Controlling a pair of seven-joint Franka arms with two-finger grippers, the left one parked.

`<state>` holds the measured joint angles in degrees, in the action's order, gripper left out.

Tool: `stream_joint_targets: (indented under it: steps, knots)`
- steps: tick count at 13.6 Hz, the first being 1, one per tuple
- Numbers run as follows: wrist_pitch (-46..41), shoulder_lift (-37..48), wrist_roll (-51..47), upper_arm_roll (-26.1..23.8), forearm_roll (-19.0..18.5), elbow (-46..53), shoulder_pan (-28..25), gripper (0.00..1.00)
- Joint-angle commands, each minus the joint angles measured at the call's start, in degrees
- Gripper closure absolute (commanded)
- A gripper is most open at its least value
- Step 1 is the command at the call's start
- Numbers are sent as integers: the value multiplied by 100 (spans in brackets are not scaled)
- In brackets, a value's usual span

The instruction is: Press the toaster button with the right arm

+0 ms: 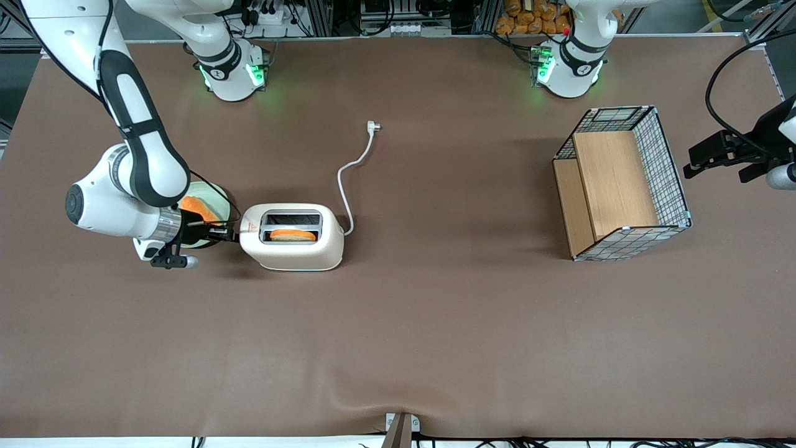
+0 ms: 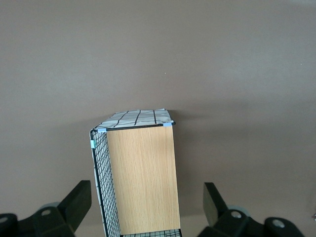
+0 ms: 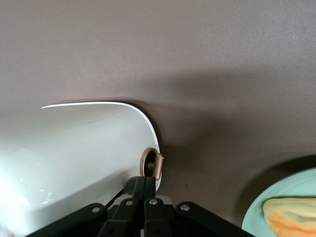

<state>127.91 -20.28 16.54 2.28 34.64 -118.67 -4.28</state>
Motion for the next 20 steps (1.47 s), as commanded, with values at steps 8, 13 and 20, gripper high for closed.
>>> stream_joint_targets:
  steps: [8, 13, 20]
  knots:
    - [-468, -117, 77, 97, 113, 397, -20, 100]
    - [-1047, -47, -115, 273, -158, 722, -20, 100]
    - [-1917, -29, -440, 440, -544, 1389, -3, 72]
